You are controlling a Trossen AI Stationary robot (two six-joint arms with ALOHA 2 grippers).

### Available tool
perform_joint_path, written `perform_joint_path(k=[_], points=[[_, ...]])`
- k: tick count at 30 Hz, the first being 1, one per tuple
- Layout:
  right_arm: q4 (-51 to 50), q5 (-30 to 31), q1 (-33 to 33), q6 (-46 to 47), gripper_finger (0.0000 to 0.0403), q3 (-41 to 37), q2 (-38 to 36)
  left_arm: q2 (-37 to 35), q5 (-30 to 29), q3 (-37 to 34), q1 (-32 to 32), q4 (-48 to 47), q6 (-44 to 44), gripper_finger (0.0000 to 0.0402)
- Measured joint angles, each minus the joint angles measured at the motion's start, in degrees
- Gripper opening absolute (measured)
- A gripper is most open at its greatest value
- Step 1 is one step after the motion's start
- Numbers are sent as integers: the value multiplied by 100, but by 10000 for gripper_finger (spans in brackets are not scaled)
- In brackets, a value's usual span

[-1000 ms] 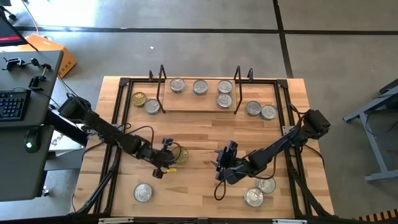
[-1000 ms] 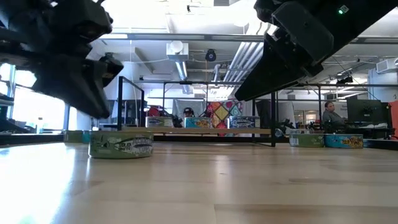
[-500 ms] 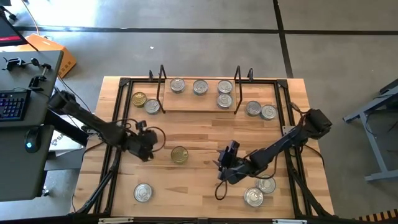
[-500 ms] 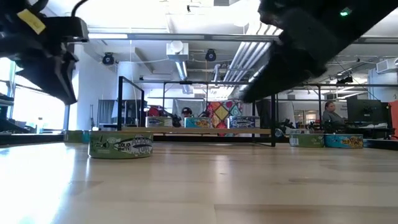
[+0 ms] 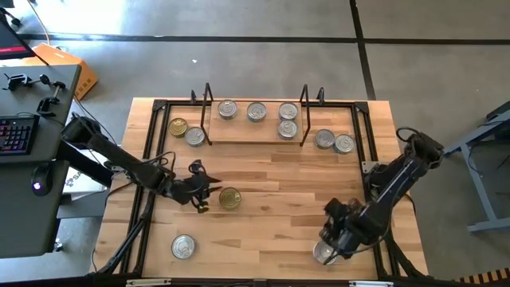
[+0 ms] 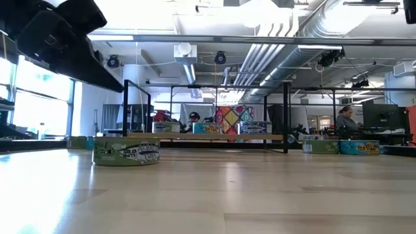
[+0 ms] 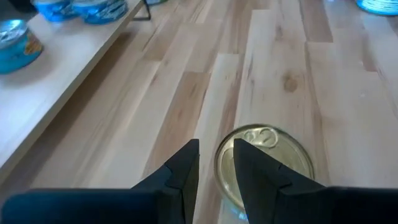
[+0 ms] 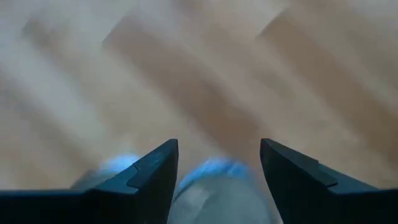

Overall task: Stack canned seafood by type on shelf
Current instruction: Put the green tuna can on the shelf aligned with the other green tuna can

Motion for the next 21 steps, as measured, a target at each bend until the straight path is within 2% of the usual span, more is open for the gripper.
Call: perform_joint_path(k=[2, 5, 9, 11, 16, 18, 21], points=[[-185, 568, 65, 572, 220, -172, 13, 160, 3, -56, 0, 395, 196, 90], [-183, 1256, -183, 866, 220, -418, 18, 404, 5, -68, 0, 695, 384, 90], [-299, 1758, -999, 1043, 220, -720, 20, 671, 8, -65, 0, 935, 482, 90], [-319, 1798, -1526, 865, 219, -843, 20, 757, 7, -66, 0, 1009, 483, 90], [-407, 1790, -2916, -844, 191, -1230, 20, 856, 7, -63, 0, 1013, 484, 90], [-298, 1795, -3411, -1805, 167, -1447, 20, 865, 9, -63, 0, 1010, 484, 90], [-213, 1896, -3989, -2716, 122, -1711, 13, 865, 8, -63, 0, 1010, 482, 90]])
